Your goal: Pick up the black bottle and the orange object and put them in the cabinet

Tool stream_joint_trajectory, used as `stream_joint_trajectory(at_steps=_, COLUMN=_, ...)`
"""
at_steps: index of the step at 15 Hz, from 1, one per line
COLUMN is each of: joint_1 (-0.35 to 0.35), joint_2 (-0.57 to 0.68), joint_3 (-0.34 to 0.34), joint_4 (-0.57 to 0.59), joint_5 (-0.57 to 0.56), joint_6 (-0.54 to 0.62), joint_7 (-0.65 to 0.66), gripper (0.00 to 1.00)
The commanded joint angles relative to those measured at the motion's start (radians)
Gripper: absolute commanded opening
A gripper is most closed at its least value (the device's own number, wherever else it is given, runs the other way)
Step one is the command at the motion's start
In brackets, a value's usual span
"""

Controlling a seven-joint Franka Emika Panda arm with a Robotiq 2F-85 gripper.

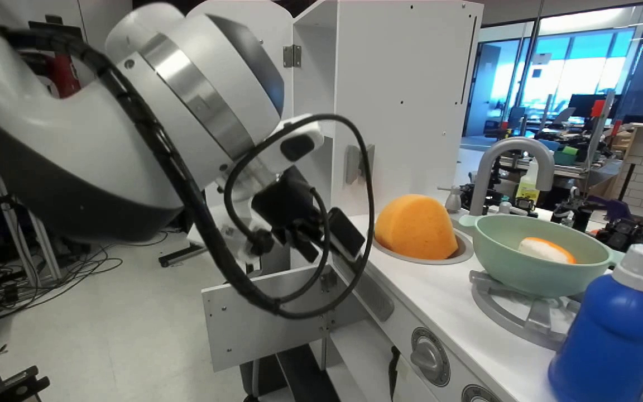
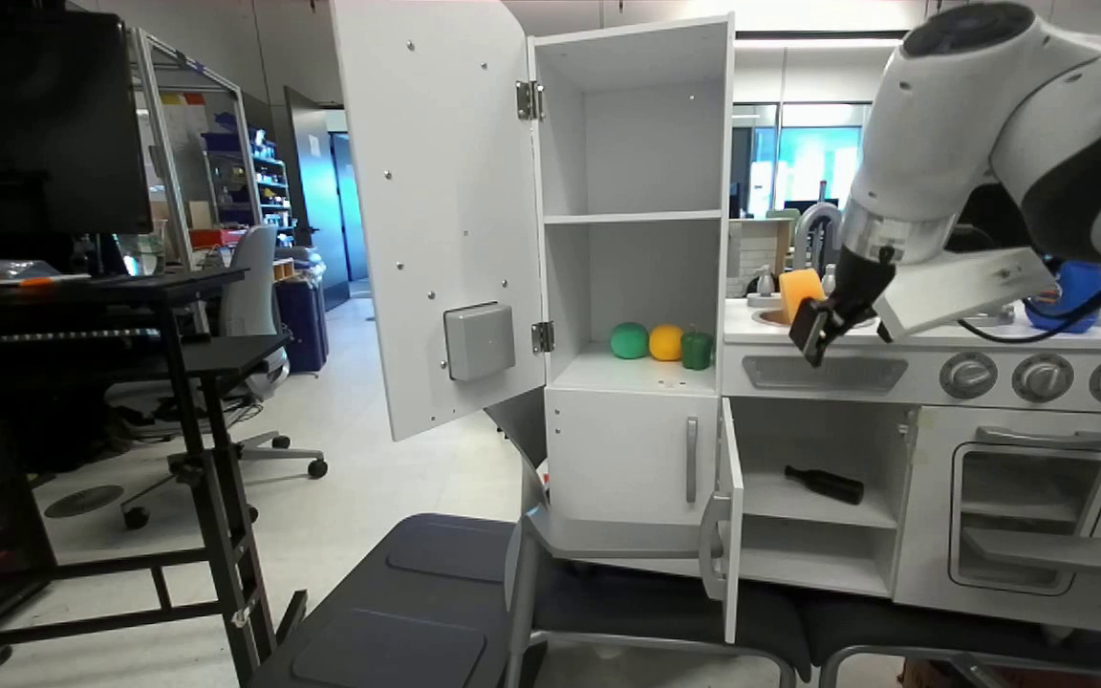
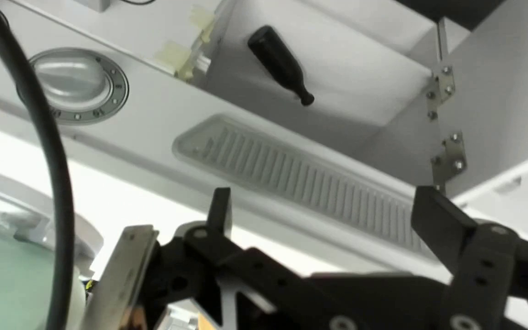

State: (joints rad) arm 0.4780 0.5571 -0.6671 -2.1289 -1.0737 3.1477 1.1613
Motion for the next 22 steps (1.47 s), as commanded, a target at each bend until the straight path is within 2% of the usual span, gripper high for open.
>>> stream_joint_trajectory(at_steps=1, joint_1=-0.193, joint_2=-0.163, joint_3=0.238, joint_4=0.011, joint_5=0.213, joint_6=-0.127, joint_7=-0.177, gripper=1.00)
stream_joint_trajectory(at_steps=4, joint_1=-0.315, joint_2=-0.164, joint_3=0.408, joint_4=0.138, joint_5=0.465, joint_6=-0.264, joint_7=-0.326, gripper=1.00)
stream_joint_trajectory(at_steps=6, joint_1=-0.356, joint_2=-0.119, joint_3=0.467, joint_4=0.278, joint_5=0.594, joint_6=-0.376, joint_7=-0.401, gripper=1.00)
stream_joint_trajectory(at_steps=7, joint_1=-0.356, joint_2=-0.091, joint_3=0.469, joint_4=0.354, joint_5=0.663, joint_6=-0.439, joint_7=-0.451, gripper=1.00)
stream_joint_trajectory(at_steps=9, joint_1=-0.359, joint_2=-0.037, joint_3=0.459, joint_4=0.480, joint_5=0.719, joint_6=-0.558, joint_7=-0.489, gripper=1.00)
stream_joint_trajectory(at_steps=13, joint_1=-0.362, joint_2=0.100, joint_3=0.452, joint_4=0.715, joint_5=0.750, joint_6=-0.812, joint_7=-0.535, gripper=1.00)
stream_joint_trajectory(at_steps=19, joint_1=-0.386, joint_2=0.335, joint_3=0.457, joint_4=1.016, joint_5=0.758, joint_6=-1.020, joint_7=-0.614, gripper=1.00)
stream_joint_trajectory(at_steps=22, joint_1=-0.415, joint_2=0.437, joint_3=0.458, joint_4=1.136, joint_5=0.788, joint_6=-1.057, joint_7=-0.665, gripper=1.00)
